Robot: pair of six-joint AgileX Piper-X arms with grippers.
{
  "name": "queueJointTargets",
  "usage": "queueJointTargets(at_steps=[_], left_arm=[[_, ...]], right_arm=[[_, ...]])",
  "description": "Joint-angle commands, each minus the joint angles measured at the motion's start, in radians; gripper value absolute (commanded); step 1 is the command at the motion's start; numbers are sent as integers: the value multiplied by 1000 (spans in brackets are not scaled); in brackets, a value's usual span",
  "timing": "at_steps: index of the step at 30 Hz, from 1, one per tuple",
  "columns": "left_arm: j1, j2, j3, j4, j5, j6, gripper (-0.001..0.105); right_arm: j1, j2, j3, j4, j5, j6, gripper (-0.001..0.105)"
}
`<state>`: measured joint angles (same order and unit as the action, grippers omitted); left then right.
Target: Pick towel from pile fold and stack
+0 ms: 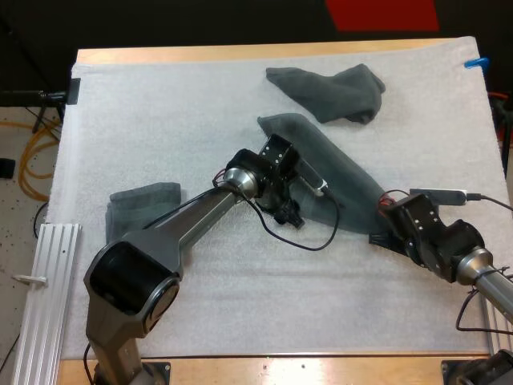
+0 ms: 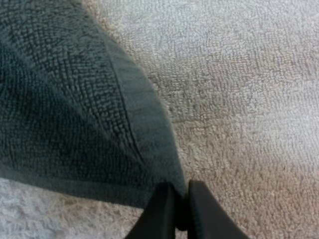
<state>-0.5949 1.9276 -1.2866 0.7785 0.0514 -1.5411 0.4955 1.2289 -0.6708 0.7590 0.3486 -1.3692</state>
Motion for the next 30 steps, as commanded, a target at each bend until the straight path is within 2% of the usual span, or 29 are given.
queueJointTargets(at_steps=[1, 4, 9, 16, 24, 28, 30], left_arm=[[-7, 1, -11, 5, -14, 5, 57], [-10, 12, -11, 8, -16, 5, 46], [-15, 12, -11, 6, -14, 5, 0], [-14, -26, -11, 27, -12, 5, 0], [47, -325, -11, 44, -12, 5, 0], [89, -467, -11, 95, 8, -3, 0], [112, -550, -11, 136, 55, -13, 0]], right_arm=[[-4, -8, -2, 9, 7, -4, 0], [-4, -8, -2, 9, 7, -4, 0], [-4, -8, -2, 9, 7, -4, 0], [-4, -8, -6, 9, 7, -25, 0], [-4, -8, -103, 10, 9, -188, 0], [-4, -29, -184, 10, 6, -192, 0], [-4, -59, -238, 16, -11, -192, 0]])
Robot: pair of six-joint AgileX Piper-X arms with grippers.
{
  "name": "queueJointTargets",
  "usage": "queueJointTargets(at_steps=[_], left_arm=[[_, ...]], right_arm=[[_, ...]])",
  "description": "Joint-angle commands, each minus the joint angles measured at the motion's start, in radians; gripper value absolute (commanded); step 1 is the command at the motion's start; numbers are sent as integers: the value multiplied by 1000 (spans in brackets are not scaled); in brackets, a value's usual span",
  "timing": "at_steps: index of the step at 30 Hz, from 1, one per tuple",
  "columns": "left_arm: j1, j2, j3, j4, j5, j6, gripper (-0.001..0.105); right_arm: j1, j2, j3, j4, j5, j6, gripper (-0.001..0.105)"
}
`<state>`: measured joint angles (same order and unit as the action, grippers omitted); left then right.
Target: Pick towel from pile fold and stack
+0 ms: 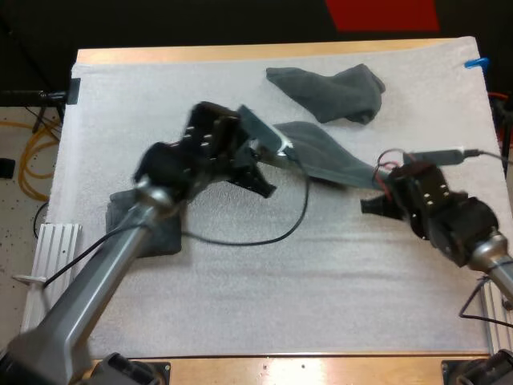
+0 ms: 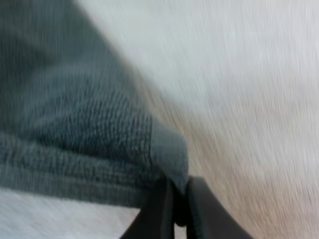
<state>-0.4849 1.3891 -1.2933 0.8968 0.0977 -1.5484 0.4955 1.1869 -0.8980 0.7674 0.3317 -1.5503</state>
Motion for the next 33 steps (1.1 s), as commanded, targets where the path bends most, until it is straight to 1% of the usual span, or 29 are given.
queueJointTargets(at_steps=[1, 2, 4, 6, 9, 10, 13, 15, 18, 19, 21, 22, 24, 26, 28, 31, 33], left_arm=[[7, -29, -4, 31, 23, -16, 0], [8, -69, -4, 58, 45, -33, 0], [4, -121, -4, 105, 63, -51, 0], [-18, -171, -4, 161, 96, -80, 0], [-70, -229, -4, 230, 98, -115, 0], [-84, -238, -4, 241, 98, -123, 0], [-150, -289, 1, 265, 98, -164, 0], [-204, -328, 24, 272, 97, -197, 0], [-273, -394, 77, 288, 81, -270, 0], [-287, -407, 92, 290, 69, -291, 0], [-328, -468, 136, 290, 28, -364, 0], [-335, -486, 143, 290, 24, -377, 0], [-350, -532, 160, 290, 21, -429, 0], [-350, -557, 160, 290, 29, -455, 0], [-350, -567, 160, 287, 19, -460, 0], [-349, -550, 188, 265, -37, -446, 0], [-339, -523, 236, 226, -70, -393, 0]], right_arm=[[-4, -24, -25, 10, -10, -11, 0], [-4, -45, -48, 23, -38, -11, 0], [-3, -82, -73, 49, -110, -9, 0], [-2, -130, -102, 89, -188, 0, 0], [-2, -202, -127, 150, -260, 6, 0], [-2, -215, -129, 162, -267, 6, 0], [-2, -289, -132, 241, -336, 6, 0], [-2, -338, -132, 317, -417, 10, 0], [-2, -400, -132, 409, -477, 52, 0], [-2, -415, -132, 420, -491, 65, 0], [-2, -466, -135, 457, -551, 104, 0], [-2, -484, -135, 466, -567, 122, 0], [-2, -521, -135, 485, -623, 180, 0], [-2, -534, -135, 508, -647, 209, 0], [-2, -534, -133, 525, -638, 213, 0], [-2, -507, -92, 502, -550, 203, 0], [-4, -461, -37, 443, -485, 186, 0]])
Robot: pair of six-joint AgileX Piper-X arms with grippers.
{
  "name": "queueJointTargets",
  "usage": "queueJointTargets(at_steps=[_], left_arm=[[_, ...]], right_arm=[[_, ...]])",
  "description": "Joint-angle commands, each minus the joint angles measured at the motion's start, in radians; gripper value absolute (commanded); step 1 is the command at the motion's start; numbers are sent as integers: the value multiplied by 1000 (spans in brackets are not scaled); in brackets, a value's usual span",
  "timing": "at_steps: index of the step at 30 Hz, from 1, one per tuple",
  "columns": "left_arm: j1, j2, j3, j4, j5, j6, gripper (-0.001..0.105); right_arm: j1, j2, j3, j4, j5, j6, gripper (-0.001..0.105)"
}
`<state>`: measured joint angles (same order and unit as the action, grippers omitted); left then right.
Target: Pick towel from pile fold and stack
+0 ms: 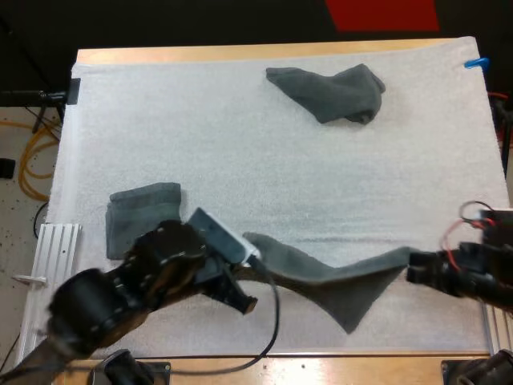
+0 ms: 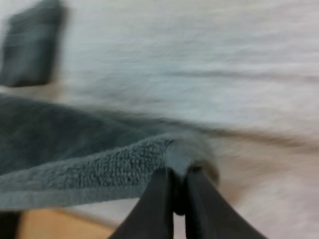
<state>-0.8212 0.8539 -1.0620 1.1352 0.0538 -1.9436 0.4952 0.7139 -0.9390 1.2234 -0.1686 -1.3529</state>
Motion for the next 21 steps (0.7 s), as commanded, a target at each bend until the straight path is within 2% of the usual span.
queueJointTargets(at_steps=[1, 3, 4, 8, 11, 15, 21], left_arm=[[6, 22, 22, -22, -38, 25, 0], [50, 62, 64, -66, -73, 87, 0], [65, 77, 78, -91, -77, 100, 0], [236, 192, 137, -272, -50, 214, 0], [368, 289, 153, -435, 54, 285, 0], [509, 468, 153, -636, 233, 313, 0], [614, 667, 151, -775, 339, 310, 0]], right_arm=[[-4, 27, 21, -32, 39, -13, 0], [-4, 105, 66, -139, 113, -13, 0], [-4, 133, 74, -180, 124, -16, 0], [-4, 342, 96, -425, 137, -38, 0], [-4, 494, 96, -584, 162, -41, 0], [-4, 676, 82, -757, 227, -38, 0], [-53, 858, 19, -856, 240, -38, 0]])
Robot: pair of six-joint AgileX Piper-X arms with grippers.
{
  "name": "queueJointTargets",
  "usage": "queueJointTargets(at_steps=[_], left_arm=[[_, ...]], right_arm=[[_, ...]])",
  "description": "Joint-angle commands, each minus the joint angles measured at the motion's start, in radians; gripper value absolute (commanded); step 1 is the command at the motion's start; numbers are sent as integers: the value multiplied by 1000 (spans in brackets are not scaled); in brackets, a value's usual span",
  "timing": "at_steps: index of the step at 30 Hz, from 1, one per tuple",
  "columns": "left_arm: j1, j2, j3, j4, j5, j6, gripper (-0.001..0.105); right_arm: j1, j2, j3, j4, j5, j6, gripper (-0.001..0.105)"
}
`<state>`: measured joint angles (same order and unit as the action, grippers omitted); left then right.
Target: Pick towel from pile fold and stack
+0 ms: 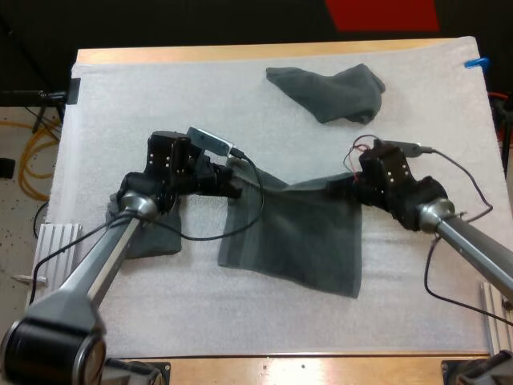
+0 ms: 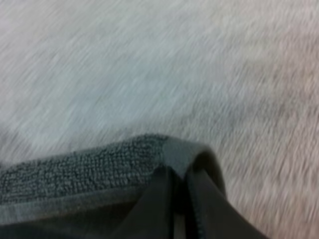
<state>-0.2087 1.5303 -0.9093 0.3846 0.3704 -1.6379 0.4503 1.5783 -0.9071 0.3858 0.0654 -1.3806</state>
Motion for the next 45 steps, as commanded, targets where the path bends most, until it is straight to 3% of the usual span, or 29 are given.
queueJointTargets(at_steps=[1, 10, 13, 15, 18, 20, 25, 37, 41, 45], left_arm=[[6, 8, -2, -32, 25, 4, 0], [29, 99, -2, -173, 28, 4, 4], [29, 98, -2, -224, 28, 3, 19], [29, 98, -8, -253, 28, -8, 38], [29, 97, -41, -247, 28, -33, 63], [29, 83, -74, -209, 28, -52, 71], [29, -14, -137, -100, 28, -61, 73], [29, -416, -138, 267, 28, -56, 73], [29, -543, -129, 416, 28, -56, 73], [29, -661, -90, 494, 25, -56, 73]], right_arm=[[-14, 9, -19, -28, 6, -10, 0], [-106, 109, -83, -94, -2, 16, 3], [-136, 118, -110, -103, -53, 16, 23], [-155, 120, -128, -139, -90, 16, 53], [-169, 120, -181, -149, -96, 16, 84], [-172, 111, -218, -126, -107, 3, 94], [-170, 40, -292, -18, -141, -25, 94], [-153, -311, -308, 418, -204, -74, 94], [-99, -439, -269, 514, -200, -75, 94], [-8, -566, -167, 541, -196, 2, 94]])
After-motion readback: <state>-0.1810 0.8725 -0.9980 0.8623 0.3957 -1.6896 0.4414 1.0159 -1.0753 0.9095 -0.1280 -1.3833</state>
